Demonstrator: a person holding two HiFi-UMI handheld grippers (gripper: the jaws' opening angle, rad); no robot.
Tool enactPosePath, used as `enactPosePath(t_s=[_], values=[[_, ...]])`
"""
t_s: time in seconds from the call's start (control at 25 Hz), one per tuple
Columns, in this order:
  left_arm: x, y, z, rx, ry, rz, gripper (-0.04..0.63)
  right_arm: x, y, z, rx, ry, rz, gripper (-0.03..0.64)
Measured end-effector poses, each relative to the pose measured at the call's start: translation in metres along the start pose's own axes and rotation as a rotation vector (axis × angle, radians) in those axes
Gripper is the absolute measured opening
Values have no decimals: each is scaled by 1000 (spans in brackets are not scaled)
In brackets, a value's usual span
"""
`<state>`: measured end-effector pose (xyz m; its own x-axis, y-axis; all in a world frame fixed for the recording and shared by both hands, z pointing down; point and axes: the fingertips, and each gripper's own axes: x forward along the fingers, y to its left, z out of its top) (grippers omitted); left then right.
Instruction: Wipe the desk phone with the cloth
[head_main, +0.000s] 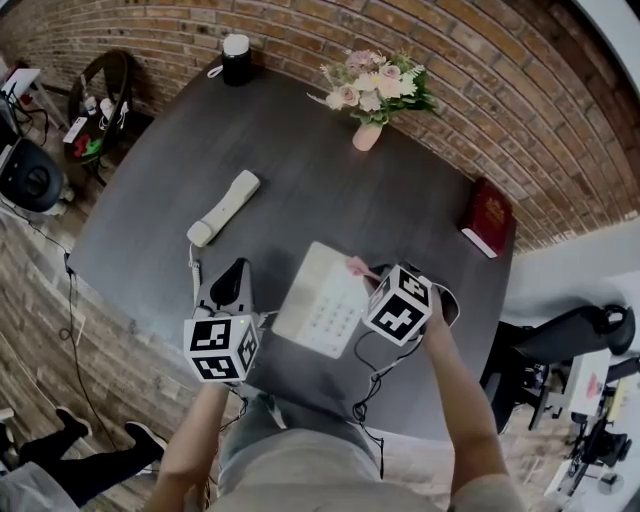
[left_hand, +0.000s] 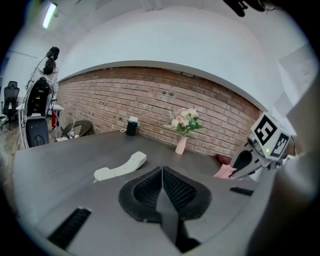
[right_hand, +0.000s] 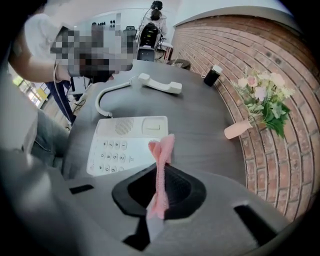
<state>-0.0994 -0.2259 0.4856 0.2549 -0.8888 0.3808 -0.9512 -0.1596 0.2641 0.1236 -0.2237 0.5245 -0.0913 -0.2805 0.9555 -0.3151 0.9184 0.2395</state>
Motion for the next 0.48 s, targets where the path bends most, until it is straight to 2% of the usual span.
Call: enactPosePath(t_s=[0.48], values=[[3,-1,-3,8,9,2,9,10,8,-2,0,-3,32,20]])
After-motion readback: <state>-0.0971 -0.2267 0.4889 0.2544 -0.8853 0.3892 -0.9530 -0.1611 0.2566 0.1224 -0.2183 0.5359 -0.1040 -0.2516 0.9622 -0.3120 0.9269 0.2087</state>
